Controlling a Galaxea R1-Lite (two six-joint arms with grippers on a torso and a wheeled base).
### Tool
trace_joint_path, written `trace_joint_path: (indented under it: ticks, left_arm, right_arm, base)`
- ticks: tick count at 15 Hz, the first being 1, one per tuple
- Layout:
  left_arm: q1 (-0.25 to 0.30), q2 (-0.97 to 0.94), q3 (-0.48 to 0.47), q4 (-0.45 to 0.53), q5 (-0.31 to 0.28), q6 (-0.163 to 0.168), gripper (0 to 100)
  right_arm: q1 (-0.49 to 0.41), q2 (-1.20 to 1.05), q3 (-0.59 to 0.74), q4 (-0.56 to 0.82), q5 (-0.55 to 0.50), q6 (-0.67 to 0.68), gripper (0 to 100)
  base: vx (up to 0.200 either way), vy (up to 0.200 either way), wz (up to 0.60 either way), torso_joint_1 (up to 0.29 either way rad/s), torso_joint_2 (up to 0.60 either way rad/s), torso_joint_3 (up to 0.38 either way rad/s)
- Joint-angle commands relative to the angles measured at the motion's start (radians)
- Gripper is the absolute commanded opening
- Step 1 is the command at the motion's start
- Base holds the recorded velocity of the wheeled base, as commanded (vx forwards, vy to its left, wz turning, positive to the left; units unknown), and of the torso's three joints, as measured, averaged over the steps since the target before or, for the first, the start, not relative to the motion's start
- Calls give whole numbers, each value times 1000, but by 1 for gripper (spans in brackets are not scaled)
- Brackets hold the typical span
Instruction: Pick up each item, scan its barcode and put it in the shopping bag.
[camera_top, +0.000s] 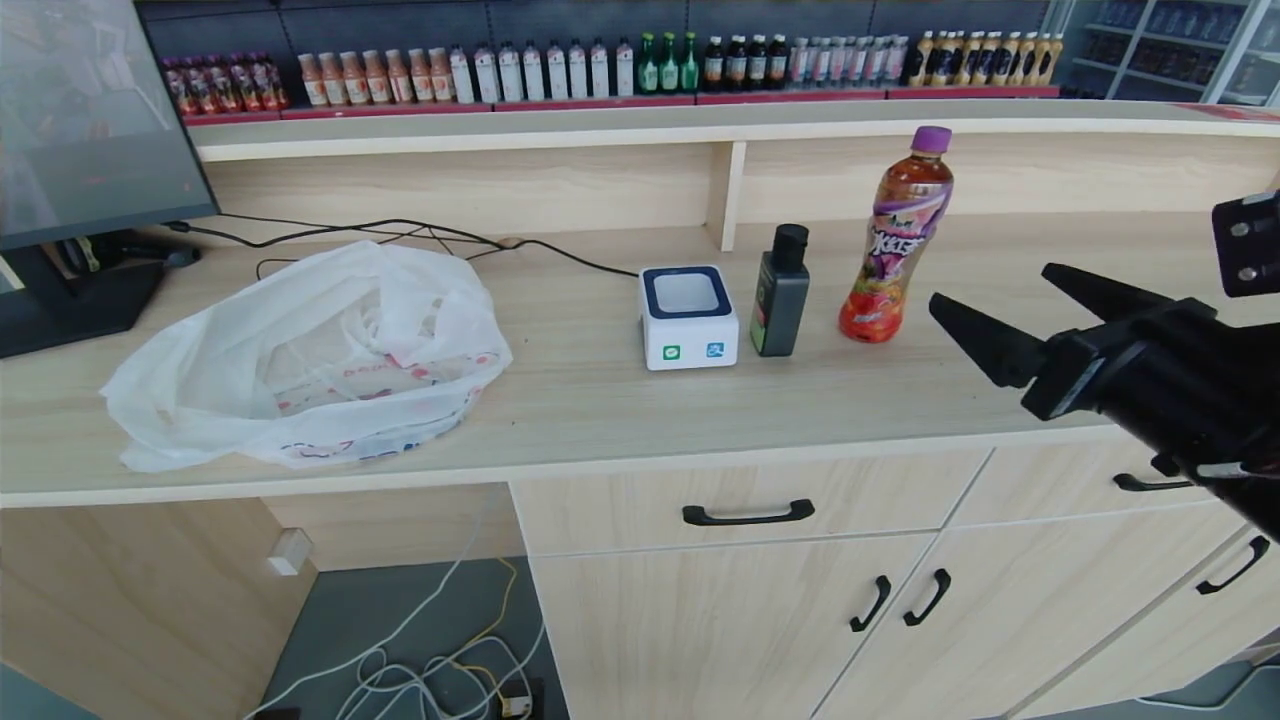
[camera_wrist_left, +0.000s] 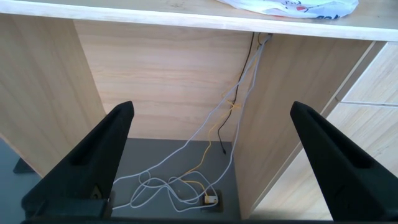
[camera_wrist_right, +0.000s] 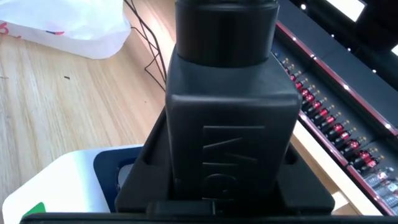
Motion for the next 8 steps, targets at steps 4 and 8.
trace_joint_path:
  ticks: [4,8]
  left_arm:
    - [0,0,0,0,0,0,100]
    - [0,0,0,0,0,0,100]
  right_arm:
    - [2,-12,0,-8,0,8,0]
    - [2,-21,21,-50,0,39,0]
  base:
    - [0,0,0,0,0,0]
    - [0,0,0,0,0,0]
